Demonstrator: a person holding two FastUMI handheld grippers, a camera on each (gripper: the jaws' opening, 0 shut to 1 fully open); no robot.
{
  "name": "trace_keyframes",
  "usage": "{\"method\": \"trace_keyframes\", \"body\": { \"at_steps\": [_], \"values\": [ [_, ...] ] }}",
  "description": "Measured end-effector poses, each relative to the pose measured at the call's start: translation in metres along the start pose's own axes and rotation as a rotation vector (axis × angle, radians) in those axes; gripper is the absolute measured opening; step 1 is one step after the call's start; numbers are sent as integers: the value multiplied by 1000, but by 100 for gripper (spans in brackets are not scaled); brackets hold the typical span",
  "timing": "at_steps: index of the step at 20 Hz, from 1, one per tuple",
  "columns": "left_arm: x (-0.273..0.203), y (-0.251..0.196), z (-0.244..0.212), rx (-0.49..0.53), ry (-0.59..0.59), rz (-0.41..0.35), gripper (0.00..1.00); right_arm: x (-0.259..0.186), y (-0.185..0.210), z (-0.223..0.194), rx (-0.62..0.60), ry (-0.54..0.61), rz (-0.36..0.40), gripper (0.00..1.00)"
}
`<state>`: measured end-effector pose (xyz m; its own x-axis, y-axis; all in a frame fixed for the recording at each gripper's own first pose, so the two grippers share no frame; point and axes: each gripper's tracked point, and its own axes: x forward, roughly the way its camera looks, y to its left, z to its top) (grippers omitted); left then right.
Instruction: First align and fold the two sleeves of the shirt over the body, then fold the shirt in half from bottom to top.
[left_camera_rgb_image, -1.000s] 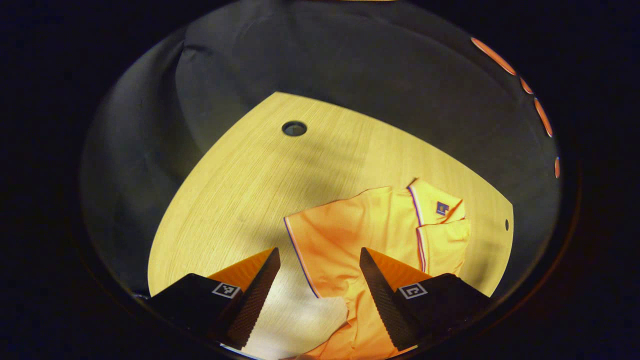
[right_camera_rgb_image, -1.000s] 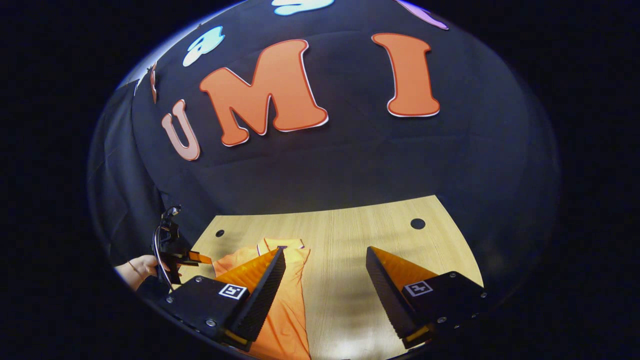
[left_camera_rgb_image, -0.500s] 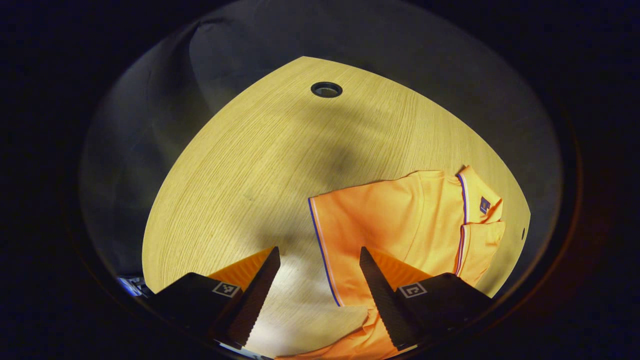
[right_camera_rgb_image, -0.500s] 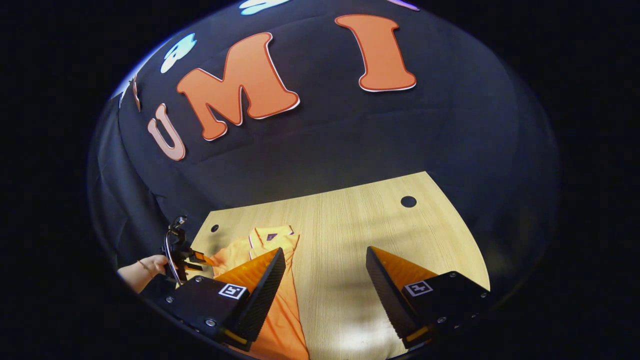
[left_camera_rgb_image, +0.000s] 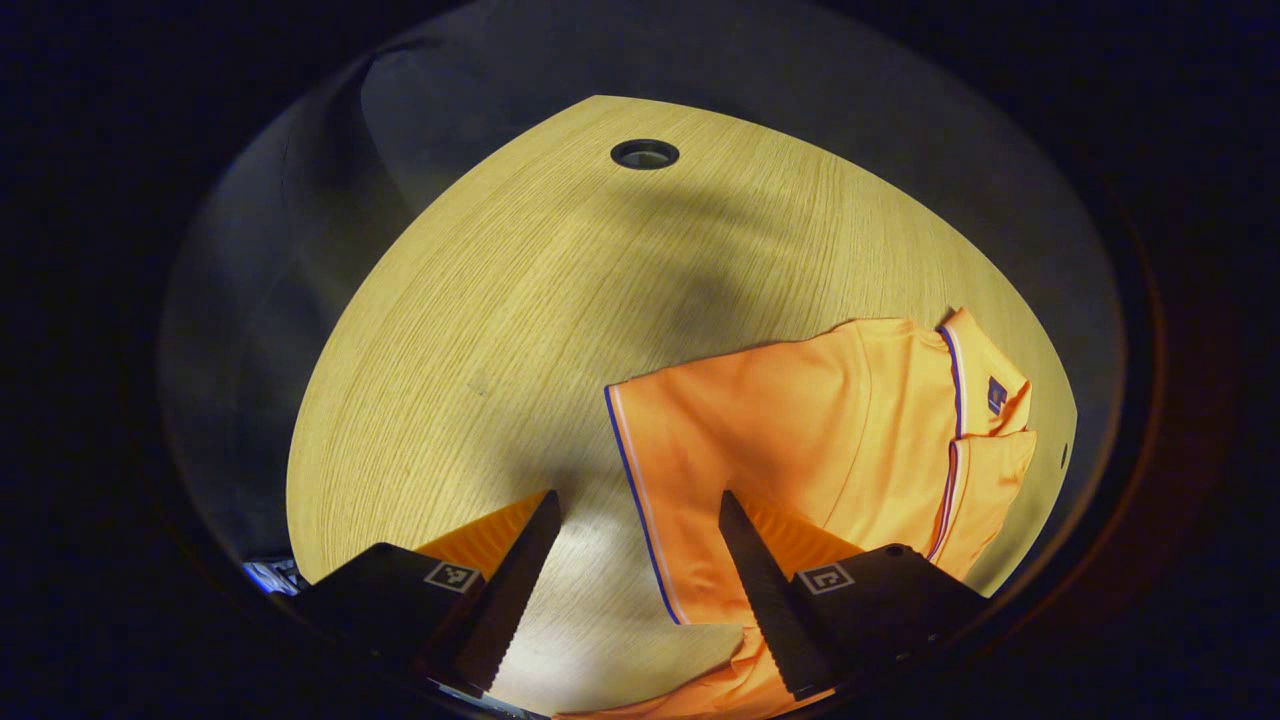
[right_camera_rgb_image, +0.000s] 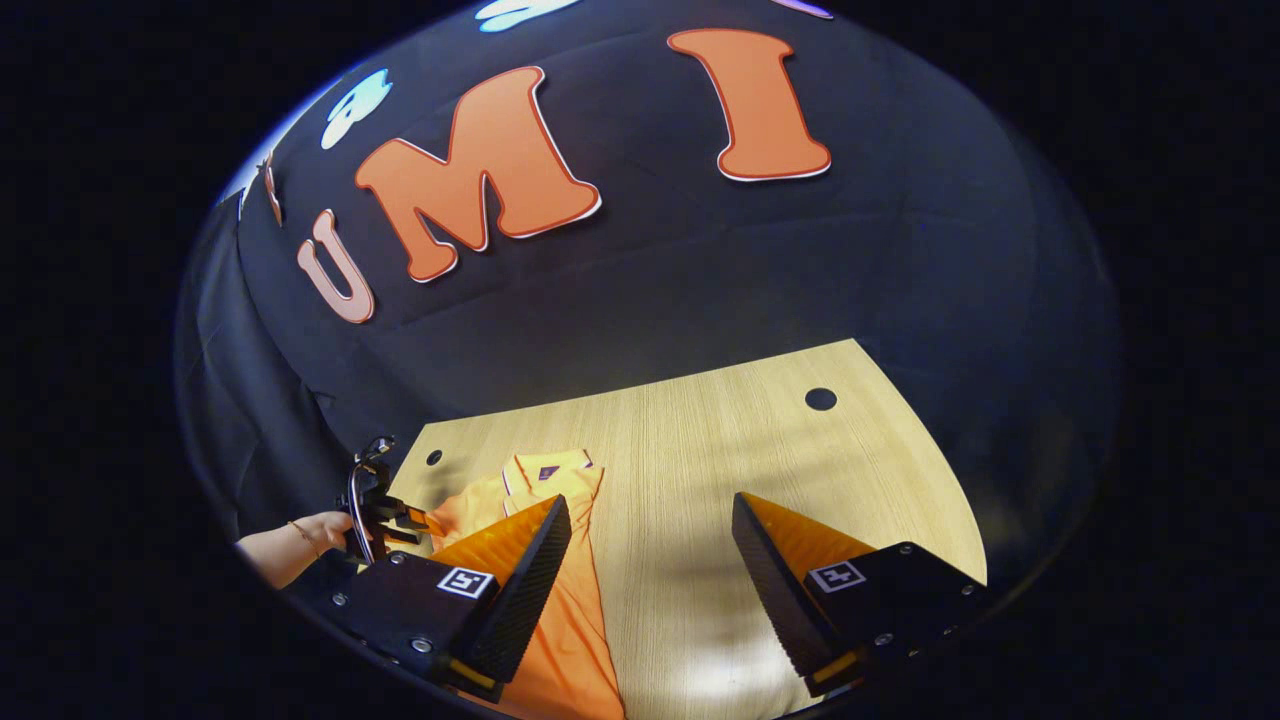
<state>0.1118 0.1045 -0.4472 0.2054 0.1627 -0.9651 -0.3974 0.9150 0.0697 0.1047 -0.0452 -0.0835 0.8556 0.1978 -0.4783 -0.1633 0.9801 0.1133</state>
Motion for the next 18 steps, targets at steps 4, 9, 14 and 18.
{"method": "trace_keyframes", "body": {
  "at_steps": [4, 9, 14, 18],
  "values": [
    [2, -4, 1, -5, -7, 1, 90, -10, -2, 17, -63, -87, -45, 99],
    [1, -10, 3, -21, -17, -26, 51, -18, 9, 22, -66, -124, -36, 99],
    [-24, -11, 22, 17, -116, -24, 5, -22, 9, 20, -60, -129, -31, 99],
    [-58, -27, 36, 146, -181, -27, 6, -24, 9, 22, -61, -141, -30, 99]
  ]
}}
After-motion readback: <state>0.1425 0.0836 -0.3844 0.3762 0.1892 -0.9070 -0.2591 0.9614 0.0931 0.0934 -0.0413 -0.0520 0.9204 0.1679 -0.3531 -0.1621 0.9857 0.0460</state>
